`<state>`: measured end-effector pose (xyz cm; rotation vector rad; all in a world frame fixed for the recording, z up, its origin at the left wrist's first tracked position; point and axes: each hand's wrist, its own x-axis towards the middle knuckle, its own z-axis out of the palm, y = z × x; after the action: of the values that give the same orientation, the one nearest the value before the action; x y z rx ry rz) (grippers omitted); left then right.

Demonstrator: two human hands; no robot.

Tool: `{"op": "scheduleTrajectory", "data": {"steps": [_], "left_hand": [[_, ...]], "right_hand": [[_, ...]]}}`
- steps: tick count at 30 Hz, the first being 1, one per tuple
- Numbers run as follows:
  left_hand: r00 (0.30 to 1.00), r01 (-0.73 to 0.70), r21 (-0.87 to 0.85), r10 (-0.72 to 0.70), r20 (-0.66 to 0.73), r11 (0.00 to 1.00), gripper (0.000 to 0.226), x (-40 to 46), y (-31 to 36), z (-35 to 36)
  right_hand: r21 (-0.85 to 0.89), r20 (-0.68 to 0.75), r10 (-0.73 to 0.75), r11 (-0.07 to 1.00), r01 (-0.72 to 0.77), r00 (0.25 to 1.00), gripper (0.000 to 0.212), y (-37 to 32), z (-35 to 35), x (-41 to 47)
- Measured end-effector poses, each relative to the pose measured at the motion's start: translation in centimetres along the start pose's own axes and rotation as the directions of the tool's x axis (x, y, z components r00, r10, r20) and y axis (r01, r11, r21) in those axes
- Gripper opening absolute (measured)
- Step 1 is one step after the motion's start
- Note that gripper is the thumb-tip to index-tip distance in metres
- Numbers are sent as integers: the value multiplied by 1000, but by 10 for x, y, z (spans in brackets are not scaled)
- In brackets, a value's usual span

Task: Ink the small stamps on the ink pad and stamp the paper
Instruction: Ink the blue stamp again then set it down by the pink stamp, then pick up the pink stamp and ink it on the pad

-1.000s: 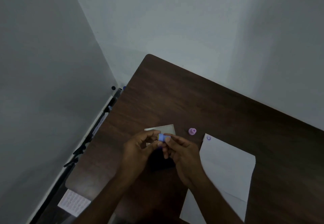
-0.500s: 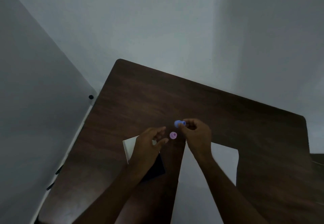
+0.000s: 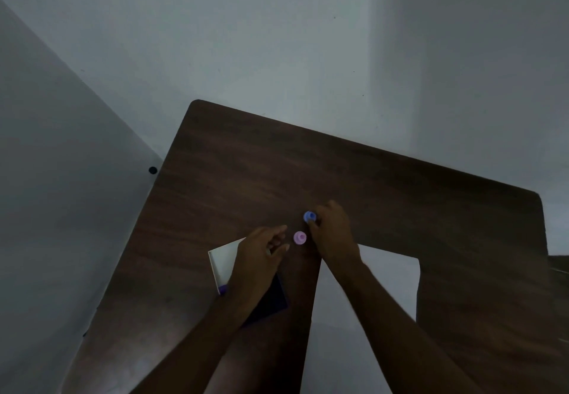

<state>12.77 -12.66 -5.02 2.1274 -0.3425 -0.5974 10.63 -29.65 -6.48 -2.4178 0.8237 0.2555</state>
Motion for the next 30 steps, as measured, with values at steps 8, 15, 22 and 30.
{"op": "scheduleTrajectory", "data": {"steps": [8, 15, 22, 30], "left_hand": [[1000, -29, -2, 29, -6, 1000, 37, 6, 1, 7], [1000, -10, 12, 10, -16, 1000, 38, 5, 0, 2], [999, -13, -22, 12, -51, 1000, 39, -3, 0, -5], [997, -25, -34, 22, -78, 999, 37, -6, 2, -8]], "right_hand": [[54, 31, 24, 998, -26, 999, 27, -3, -8, -3], [125, 11, -41, 991, 39, 999, 10, -11, -12, -40], [19, 124, -64, 998, 62, 990, 18, -15, 10, -43], [-29, 158, -16, 999, 20, 987, 12, -15, 19, -37]]}}
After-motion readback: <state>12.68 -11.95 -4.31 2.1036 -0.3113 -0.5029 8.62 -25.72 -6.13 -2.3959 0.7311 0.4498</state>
